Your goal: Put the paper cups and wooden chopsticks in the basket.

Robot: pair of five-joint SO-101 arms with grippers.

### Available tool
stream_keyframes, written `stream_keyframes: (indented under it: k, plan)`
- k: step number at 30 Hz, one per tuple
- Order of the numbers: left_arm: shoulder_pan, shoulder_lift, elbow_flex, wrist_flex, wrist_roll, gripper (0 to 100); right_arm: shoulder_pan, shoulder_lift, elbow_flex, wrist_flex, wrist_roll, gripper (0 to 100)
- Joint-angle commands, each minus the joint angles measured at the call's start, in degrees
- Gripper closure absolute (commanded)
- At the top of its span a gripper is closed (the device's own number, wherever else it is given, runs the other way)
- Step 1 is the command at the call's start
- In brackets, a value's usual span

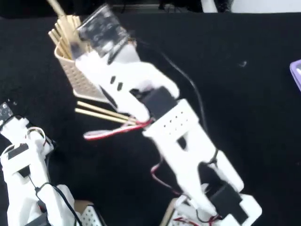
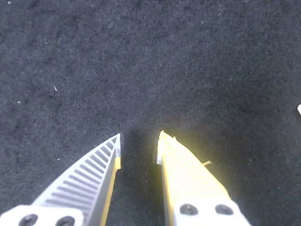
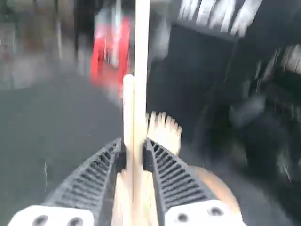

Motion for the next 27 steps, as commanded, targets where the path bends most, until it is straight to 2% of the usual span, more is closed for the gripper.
stream_keyframes:
  k: [1, 4, 11, 16, 23, 27]
  plan:
    - [0.48, -1.32, -0.13, -0.35, 0.0, 87, 1.32, 3.21, -3.74, -21.71, -1.49, 98.7]
    - [0.57, -1.32, -0.13, -0.35, 0.0, 87, 1.32, 7.6, -5.23, -28.31, -1.49, 98.7]
    - [0.66, -1.32, -0.13, -0.35, 0.0, 87, 2.46, 18.86, -17.54, -28.57, -1.49, 98.7]
    - [0.4, -1.32, -0.13, -0.35, 0.0, 87, 3.87, 25.98, -19.56, -27.6, -1.67, 98.7]
    - [0.66, -1.32, -0.13, -0.35, 0.0, 87, 4.13, 27.47, -20.88, -9.23, -1.85, 97.8]
    - [0.75, -1.32, -0.22, -0.35, 0.0, 87, 4.22, 24.04, -23.16, -0.7, -1.85, 83.8]
